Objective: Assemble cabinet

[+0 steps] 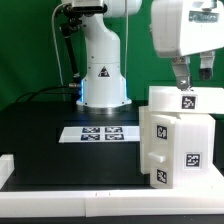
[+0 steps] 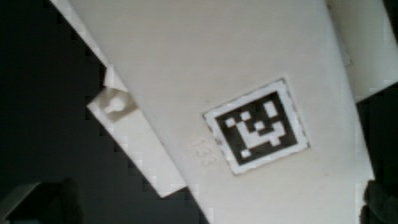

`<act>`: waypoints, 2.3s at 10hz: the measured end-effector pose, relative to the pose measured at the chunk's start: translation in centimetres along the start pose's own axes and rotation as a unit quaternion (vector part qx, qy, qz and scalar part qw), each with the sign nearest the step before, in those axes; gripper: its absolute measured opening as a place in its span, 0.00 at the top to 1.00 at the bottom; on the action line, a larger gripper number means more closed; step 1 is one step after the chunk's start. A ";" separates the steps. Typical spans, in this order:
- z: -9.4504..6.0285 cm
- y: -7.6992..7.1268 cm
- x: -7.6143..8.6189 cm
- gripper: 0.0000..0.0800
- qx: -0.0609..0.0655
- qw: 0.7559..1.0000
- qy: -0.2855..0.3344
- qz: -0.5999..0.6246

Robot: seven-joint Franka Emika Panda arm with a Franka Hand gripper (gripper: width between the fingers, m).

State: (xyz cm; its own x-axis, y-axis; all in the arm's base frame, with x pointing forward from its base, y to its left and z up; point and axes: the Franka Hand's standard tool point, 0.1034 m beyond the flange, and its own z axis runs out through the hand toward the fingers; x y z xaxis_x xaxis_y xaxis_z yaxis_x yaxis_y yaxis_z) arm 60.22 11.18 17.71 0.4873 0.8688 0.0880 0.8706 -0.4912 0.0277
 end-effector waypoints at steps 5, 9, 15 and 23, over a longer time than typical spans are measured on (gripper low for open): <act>0.8 -0.6 -0.4 0.00 -0.006 0.978 -0.027 -0.207; 2.2 -1.4 -1.4 0.00 -0.006 0.971 -0.032 -0.237; 2.6 -1.0 -2.0 0.31 -0.006 0.978 -0.033 -0.206; 2.8 -1.2 -1.7 0.30 -0.022 0.985 -0.022 0.168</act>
Offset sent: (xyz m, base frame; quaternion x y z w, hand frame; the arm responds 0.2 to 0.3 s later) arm -0.0110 0.0130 -0.0065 0.0130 -0.0052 -0.1735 0.9847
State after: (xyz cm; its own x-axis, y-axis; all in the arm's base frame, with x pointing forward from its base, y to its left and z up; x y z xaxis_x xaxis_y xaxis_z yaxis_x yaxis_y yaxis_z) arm 58.50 10.44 14.77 0.7513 0.6575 0.0565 0.6558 -0.7534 0.0483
